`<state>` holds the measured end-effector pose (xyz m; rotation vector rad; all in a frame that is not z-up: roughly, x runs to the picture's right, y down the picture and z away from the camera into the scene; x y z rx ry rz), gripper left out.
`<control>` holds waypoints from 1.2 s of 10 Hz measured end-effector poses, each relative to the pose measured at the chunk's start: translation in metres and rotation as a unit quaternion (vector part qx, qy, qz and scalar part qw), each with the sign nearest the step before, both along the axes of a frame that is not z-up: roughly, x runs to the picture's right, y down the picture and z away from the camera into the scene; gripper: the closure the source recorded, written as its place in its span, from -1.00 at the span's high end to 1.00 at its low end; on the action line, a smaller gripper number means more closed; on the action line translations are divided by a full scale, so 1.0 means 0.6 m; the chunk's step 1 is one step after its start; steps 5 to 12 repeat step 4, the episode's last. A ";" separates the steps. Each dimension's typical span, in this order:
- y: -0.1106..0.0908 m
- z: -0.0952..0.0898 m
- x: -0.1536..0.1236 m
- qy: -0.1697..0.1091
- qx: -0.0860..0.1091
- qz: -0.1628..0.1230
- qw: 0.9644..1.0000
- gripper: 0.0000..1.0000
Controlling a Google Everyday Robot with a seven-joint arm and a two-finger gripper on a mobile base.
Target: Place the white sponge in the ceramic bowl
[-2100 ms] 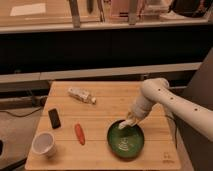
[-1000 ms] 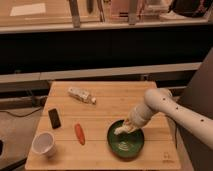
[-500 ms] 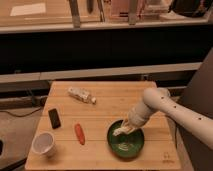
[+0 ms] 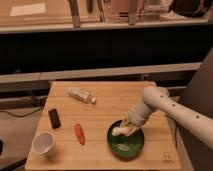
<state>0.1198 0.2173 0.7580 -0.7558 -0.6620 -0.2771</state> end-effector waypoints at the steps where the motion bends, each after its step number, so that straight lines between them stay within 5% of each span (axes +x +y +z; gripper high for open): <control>1: 0.000 0.000 -0.001 -0.001 -0.002 0.000 1.000 0.60; 12: -0.009 -0.001 -0.006 -0.004 0.000 -0.001 1.000 0.60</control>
